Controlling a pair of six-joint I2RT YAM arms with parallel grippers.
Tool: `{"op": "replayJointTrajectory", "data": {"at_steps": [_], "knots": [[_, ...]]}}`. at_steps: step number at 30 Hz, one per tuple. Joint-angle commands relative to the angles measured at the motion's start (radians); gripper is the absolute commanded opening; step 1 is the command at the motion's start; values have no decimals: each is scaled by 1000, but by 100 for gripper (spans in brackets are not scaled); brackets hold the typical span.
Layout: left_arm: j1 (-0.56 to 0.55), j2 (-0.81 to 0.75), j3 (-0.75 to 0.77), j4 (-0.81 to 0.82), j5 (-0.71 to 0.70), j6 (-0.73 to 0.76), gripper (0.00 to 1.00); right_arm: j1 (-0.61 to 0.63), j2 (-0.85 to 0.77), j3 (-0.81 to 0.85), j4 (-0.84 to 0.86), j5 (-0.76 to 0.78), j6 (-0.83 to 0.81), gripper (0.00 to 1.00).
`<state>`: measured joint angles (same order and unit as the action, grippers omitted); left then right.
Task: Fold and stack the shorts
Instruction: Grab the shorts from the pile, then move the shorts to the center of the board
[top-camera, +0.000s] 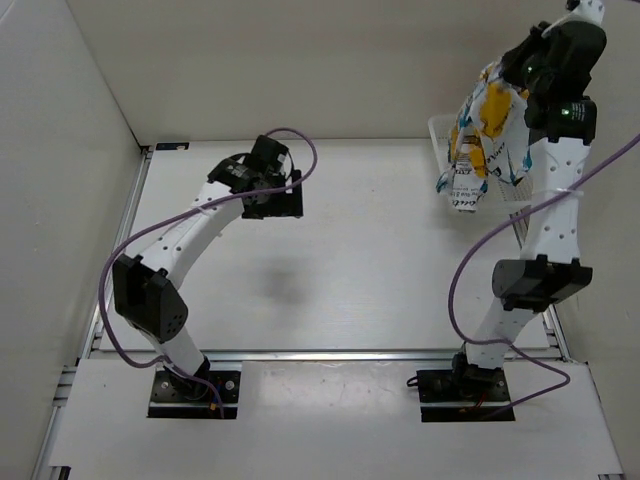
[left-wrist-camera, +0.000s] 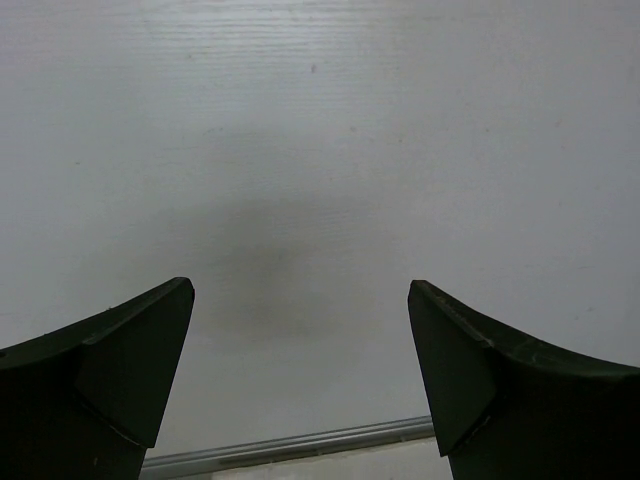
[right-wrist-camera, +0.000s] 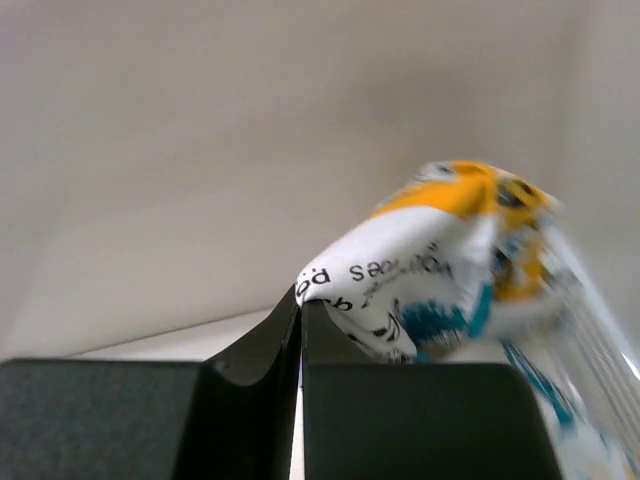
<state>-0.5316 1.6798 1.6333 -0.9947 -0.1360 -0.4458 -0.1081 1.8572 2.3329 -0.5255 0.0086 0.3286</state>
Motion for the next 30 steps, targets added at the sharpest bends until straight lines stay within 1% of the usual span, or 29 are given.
{"op": "replayJointTrajectory", "data": {"at_steps": [1,2,3,4,5,6,7,8,9,10,11,12,13,14,16,17,18,19,20,21,22,23,24,25,26,27,28,29,30], "knots": [[97,-106,85,-47,25,-39,100,99,-79,95,-50,-153,-72,0],[123,-106,108,-80,26,-39,100,125,-91,95,-89,-153,-97,0],[174,-115,135,-126,26,-50,100,192,-104,95,-106,-153,-112,0],[197,-126,135,-137,26,-50,100,230,-136,63,-117,-141,-124,0],[221,-144,135,-137,26,-60,100,308,-151,30,-117,-130,-149,0],[249,-164,135,-137,26,-60,100,349,-170,-10,-117,-104,-149,0],[309,-210,135,-146,16,-85,100,385,-200,-59,-117,-79,-140,0],[341,-235,135,-147,16,-94,100,454,-210,-169,-107,-79,-140,0],[372,-259,123,-130,16,-94,100,490,-210,-220,-97,-79,-105,0],[422,-306,106,-119,25,-103,100,524,-210,-271,-79,-97,-83,4],[439,-327,97,-89,26,-103,100,591,-195,-349,-65,-140,-83,16],[450,-342,97,-75,35,-87,100,628,-175,-362,-79,-175,-97,41],[459,-353,86,-74,54,-62,100,660,-106,-340,-131,-196,-112,84],[459,-353,86,-74,70,-47,100,714,-66,-240,-199,-155,-124,91],[440,-344,86,-90,105,-19,100,731,-14,-173,-337,-57,-125,96],[426,-335,65,-90,117,-7,100,731,-22,-173,-338,-24,-114,96],[406,-335,37,-90,118,-7,100,711,-80,-254,-338,0,-102,96],[389,-347,1,-70,130,-7,100,687,-122,-312,-276,10,-73,90],[356,-373,-94,-50,169,-17,98,629,-165,-379,-239,-2,-56,70],[337,-387,-143,-29,189,-27,96,596,-249,-521,-200,-19,-39,57],[314,-397,-192,-7,200,-37,91,563,-286,-588,-148,-33,-19,41],[261,-407,-286,31,200,-66,82,506,-317,-650,-136,-44,12,14],[233,-419,-329,48,200,-82,77,484,-355,-746,-136,-53,21,6],[207,-419,-367,63,200,-97,74,469,-368,-788,-136,-73,21,2],[162,-419,-403,77,200,-117,72,458,-380,-829,-136,-88,21,1],[144,-419,-464,100,200,-148,71,458,-389,-903,-136,-99,32,3],[128,-407,-490,111,200,-160,75,458,-403,-934,-136,-116,32,7],[119,-407,-515,123,200,-171,80,482,-403,-963,-136,-149,59,13],[119,-398,-559,151,200,-180,88,504,-403,-1009,-136,-168,70,24]]}}
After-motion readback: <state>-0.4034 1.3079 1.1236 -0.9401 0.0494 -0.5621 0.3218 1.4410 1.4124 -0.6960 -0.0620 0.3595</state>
